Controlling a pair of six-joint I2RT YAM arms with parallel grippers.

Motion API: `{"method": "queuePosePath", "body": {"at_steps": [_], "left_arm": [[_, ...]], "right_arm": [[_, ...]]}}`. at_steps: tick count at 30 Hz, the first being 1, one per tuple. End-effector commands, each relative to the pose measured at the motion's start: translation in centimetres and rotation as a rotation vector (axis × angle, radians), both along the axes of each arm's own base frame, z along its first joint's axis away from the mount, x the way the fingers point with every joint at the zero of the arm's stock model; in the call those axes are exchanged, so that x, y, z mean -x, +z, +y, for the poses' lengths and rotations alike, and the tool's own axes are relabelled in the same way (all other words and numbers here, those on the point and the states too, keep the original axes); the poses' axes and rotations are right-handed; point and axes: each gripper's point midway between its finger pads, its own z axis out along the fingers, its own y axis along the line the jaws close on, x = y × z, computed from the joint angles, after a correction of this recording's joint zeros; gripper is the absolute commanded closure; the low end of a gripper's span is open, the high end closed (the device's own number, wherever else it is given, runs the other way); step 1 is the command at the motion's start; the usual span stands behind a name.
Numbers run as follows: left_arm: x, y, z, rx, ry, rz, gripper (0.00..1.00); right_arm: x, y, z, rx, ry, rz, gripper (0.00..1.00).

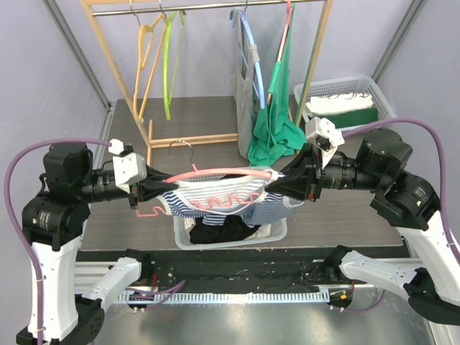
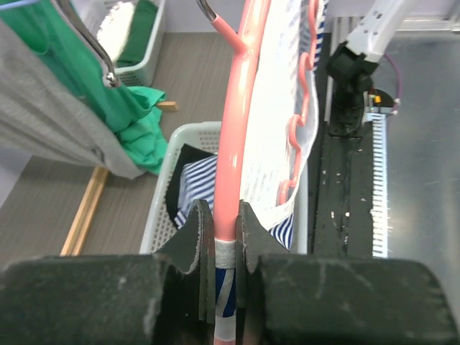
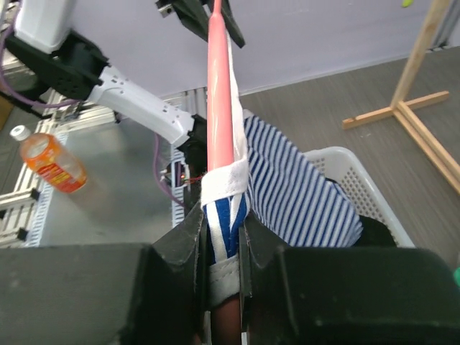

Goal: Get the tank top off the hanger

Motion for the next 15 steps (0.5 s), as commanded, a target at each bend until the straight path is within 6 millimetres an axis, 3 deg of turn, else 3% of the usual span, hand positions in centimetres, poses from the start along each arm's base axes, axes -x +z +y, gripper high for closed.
{"method": "queuePosePath", "body": {"at_steps": [1, 4, 8, 12, 15], "left_arm": [[-0.9, 1.3, 0.3, 0.003, 0.047, -0.052, 1.00], [-2.2, 2.5, 0.5, 0.035, 0.113, -0.091, 1.00], [-4.7, 3.4, 1.1, 0.056, 0.225, -0.131, 1.00], [-7.1, 3.5, 1.9, 0.030, 0.311, -0.169, 1.00], [-7.9, 3.3, 1.9, 0.020, 0.316, -0.178, 1.00]], "right_arm": [[-5.6, 3.0, -0.4, -0.112, -0.288, -0.148, 0.96], [-8.9, 2.7, -1.7, -0.129, -0.483, -0.144, 0.79], [-10.9, 2.3, -2.6, -0.132, -0.600, -0.137, 0.53], [-11.9, 2.3, -3.9, -0.131, -0.693, -0.142, 0.44], [-12.4, 2.6, -5.5, -0.146, -0.780, -0.151, 0.36]]}}
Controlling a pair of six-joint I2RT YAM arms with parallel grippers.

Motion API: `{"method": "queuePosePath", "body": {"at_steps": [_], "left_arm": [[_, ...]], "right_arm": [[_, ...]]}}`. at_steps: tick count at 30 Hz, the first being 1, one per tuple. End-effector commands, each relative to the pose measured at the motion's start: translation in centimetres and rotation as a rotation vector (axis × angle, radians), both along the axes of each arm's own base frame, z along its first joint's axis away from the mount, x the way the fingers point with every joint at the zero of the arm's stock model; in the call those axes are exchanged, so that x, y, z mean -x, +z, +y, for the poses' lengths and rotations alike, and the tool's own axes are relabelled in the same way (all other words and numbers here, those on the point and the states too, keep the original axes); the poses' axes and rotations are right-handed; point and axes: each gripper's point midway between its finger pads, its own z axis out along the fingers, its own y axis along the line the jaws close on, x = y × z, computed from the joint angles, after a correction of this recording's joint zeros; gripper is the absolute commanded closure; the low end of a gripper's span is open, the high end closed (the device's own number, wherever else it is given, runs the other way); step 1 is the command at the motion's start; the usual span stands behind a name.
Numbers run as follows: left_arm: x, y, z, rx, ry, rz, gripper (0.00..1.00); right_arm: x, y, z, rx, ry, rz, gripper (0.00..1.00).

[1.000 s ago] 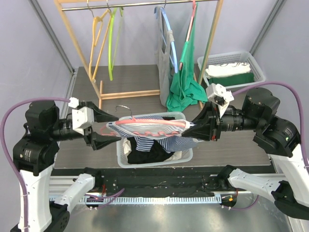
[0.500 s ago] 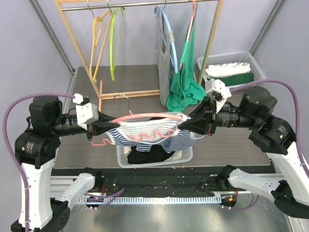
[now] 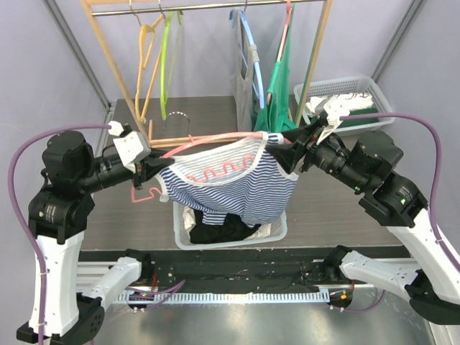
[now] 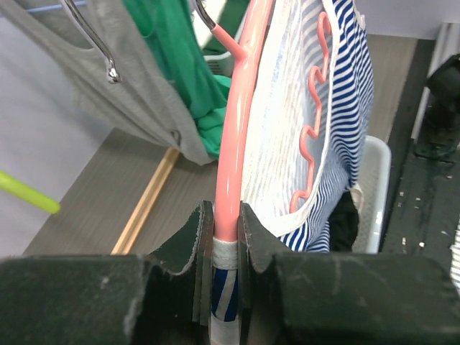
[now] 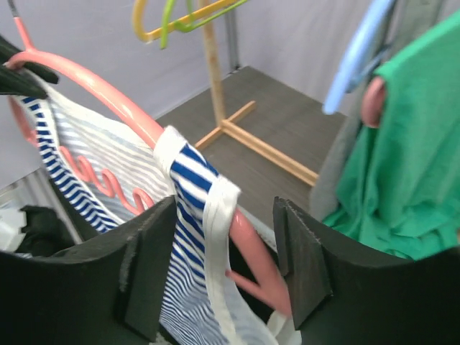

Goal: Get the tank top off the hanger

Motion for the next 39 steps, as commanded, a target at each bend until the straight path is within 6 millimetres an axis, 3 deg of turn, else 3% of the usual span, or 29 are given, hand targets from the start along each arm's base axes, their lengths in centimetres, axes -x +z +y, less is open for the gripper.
{"method": "queuePosePath", "body": {"at_steps": [1, 5, 9, 15, 19, 27, 39], "left_arm": [[-2.4, 2.0, 0.4, 0.016, 0.066, -0.097, 1.00], [-2.9, 2.1, 0.6, 0.000, 0.079, -0.121, 1.00], [-2.9, 2.2, 0.8, -0.017, 0.084, -0.142, 1.00], [-2.5, 1.0, 0.9, -0.043, 0.073, -0.116, 1.00], [-1.6, 0.6, 0.8, -0.039, 0.056, -0.110, 1.00], [-0.4, 0.3, 0.8, -0.038, 0.035, -0.102, 1.00], [-0.1, 0.5, 0.7, -0.030, 0.025, -0.103, 1.00]], "right_arm": [[-1.4, 3.0, -3.4, -0.088, -0.197, -0.085, 0.30], [-0.8, 3.3, -5.0, -0.122, -0.240, -0.091, 0.24], [1.1, 3.7, -6.0, -0.186, -0.218, -0.080, 0.22], [2.2, 1.0, -4.3, -0.337, -0.127, 0.042, 0.24], [1.3, -0.7, -2.9, -0.393, -0.113, 0.104, 0.26], [0.6, 0.2, -0.6, -0.450, -0.041, 0.123, 0.26], [0.3, 0.1, 0.7, -0.468, 0.000, 0.152, 0.43]]}}
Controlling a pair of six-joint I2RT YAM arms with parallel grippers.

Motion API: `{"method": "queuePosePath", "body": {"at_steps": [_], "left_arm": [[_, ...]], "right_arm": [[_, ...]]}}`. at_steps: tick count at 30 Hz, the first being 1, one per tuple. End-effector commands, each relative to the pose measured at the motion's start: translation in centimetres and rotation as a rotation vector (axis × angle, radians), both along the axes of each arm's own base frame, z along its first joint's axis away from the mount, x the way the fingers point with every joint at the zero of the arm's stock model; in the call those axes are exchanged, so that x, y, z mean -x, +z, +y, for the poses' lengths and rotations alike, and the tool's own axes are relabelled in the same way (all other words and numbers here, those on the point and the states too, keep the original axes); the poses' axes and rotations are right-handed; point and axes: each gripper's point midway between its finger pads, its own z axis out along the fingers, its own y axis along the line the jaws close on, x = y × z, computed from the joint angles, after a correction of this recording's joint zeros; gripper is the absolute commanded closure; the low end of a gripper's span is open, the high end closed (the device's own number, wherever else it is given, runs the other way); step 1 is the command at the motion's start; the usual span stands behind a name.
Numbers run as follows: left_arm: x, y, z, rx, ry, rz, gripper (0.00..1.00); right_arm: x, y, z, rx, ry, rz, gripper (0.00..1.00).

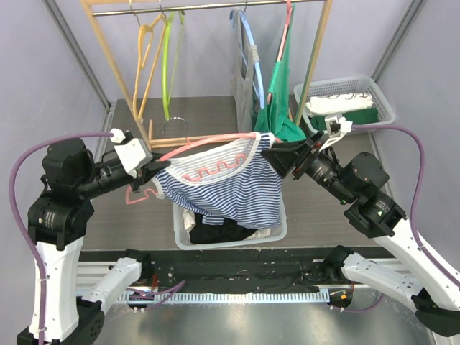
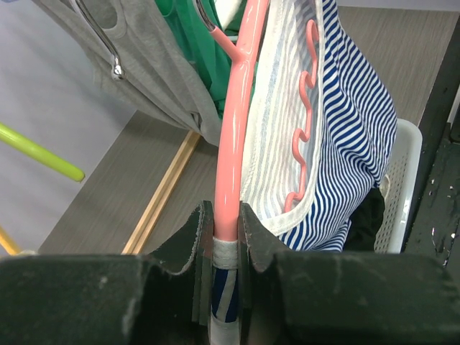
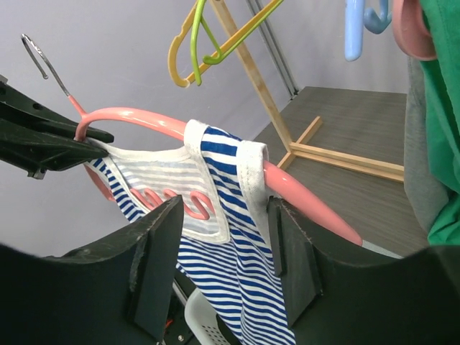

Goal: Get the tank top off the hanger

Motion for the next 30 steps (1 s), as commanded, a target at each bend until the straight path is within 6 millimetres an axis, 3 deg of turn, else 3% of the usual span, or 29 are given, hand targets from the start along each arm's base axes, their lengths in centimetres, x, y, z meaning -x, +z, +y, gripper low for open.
{"method": "queuePosePath", "body": {"at_steps": [1, 8, 10, 15, 18, 24, 30], "left_arm": [[0.4, 1.4, -0.6, 0.024, -0.046, -0.054, 1.00], [0.9, 2.0, -0.7, 0.040, -0.058, -0.057, 1.00], [0.9, 2.0, -0.8, 0.042, -0.059, -0.055, 1.00], [0.8, 1.7, -0.8, 0.041, -0.059, -0.050, 1.00], [0.8, 1.7, -0.8, 0.041, -0.060, -0.050, 1.00], [0.5, 1.4, -0.7, 0.036, -0.054, -0.051, 1.00], [0.5, 1.2, -0.6, 0.026, -0.046, -0.060, 1.00]], "right_arm": [[0.4, 2.5, -0.1, -0.071, 0.011, -0.057, 0.44], [0.0, 2.1, 0.8, -0.054, 0.038, -0.053, 0.49], [0.0, 2.1, 1.1, -0.059, 0.047, -0.052, 0.55], [0.2, 2.2, 1.5, -0.062, 0.070, -0.048, 0.89], [0.6, 2.2, 1.0, -0.062, 0.065, -0.048, 0.99], [1.5, 2.3, -0.2, -0.041, 0.050, -0.032, 0.99], [2.0, 5.3, -2.8, -0.079, -0.036, -0.047, 0.99]]}}
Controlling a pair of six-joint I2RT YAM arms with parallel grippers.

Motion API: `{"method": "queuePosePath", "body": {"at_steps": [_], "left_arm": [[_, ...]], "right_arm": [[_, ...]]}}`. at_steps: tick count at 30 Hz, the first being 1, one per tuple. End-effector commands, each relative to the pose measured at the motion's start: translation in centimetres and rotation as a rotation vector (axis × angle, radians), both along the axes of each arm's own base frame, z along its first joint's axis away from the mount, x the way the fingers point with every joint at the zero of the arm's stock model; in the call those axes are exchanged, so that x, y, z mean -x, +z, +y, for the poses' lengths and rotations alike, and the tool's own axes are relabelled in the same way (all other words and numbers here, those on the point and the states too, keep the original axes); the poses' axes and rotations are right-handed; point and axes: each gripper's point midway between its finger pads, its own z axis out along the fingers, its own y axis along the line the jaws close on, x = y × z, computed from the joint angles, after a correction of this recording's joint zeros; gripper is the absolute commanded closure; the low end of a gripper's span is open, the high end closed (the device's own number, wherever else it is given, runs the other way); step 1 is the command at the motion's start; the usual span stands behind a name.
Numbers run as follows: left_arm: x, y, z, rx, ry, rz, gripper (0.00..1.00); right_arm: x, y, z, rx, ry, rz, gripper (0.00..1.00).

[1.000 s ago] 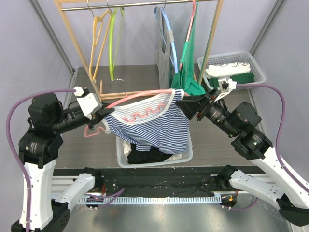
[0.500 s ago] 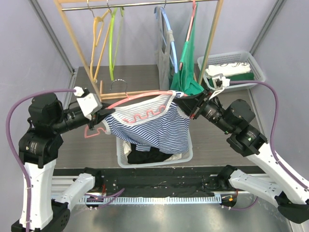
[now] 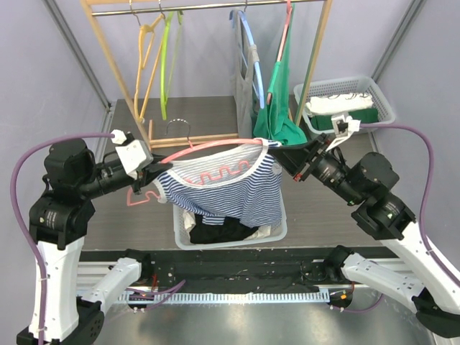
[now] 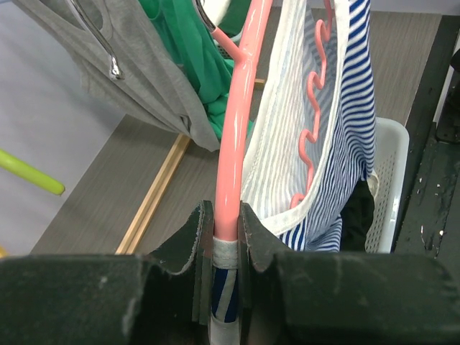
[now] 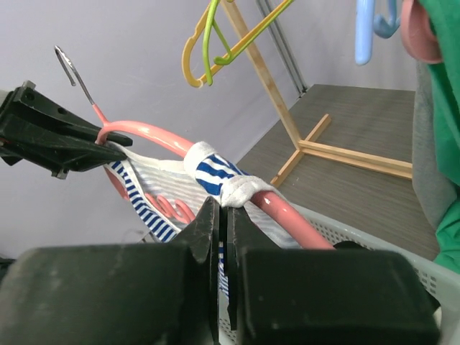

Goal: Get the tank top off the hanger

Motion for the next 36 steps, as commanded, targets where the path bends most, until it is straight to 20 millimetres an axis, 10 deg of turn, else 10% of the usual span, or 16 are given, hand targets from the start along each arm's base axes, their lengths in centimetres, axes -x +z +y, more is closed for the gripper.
{"method": "queuePosePath", "body": {"at_steps": [1, 21, 36], "left_arm": [[0.1, 1.4, -0.1, 0.016, -0.014, -0.076, 1.00], [1.0, 1.5, 0.0, 0.010, -0.027, -0.083, 1.00], [0.8, 3.2, 0.1, 0.034, -0.005, -0.149, 1.00]], "right_arm": [[0.7, 4.8, -2.9, -0.082, -0.091, -0.063, 0.99], [-4.4, 0.9, -10.2, 0.059, -0.597, 0.082, 0.99], [-3.8, -6.8, -13.1, 0.297, -0.706, 0.239, 0.99]]}}
